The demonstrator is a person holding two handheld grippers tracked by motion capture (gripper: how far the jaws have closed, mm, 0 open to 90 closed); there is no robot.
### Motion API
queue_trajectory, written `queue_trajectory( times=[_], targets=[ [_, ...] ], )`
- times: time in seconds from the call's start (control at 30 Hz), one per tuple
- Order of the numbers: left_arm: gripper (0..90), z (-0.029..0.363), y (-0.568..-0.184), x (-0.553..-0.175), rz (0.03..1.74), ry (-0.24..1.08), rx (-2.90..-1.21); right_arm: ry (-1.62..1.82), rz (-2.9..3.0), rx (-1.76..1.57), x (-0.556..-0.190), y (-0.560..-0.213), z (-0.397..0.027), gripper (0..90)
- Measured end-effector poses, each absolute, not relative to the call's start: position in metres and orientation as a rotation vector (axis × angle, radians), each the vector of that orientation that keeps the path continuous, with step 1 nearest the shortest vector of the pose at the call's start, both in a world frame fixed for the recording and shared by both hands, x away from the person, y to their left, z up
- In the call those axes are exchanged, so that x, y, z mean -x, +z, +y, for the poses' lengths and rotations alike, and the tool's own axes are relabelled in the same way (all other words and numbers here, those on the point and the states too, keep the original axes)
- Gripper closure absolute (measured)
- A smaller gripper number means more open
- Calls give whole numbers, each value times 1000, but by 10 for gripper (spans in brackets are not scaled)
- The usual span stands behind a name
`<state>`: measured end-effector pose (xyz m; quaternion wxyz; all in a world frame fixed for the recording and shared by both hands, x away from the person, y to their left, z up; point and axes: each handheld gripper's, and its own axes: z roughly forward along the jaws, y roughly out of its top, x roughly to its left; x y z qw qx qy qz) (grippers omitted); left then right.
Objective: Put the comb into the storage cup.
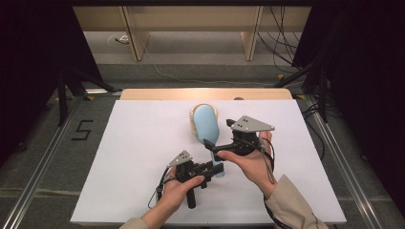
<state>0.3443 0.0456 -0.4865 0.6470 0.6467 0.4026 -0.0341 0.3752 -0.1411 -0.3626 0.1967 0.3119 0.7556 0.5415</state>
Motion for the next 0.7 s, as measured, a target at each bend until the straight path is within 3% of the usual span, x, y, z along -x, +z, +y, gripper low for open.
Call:
queue_trajectory(
  times=[0.7],
  targets=[
    [649, 46, -486, -344, 912, -80, -1474, 1504, 2142, -903, -410, -342, -112, 2]
  ],
)
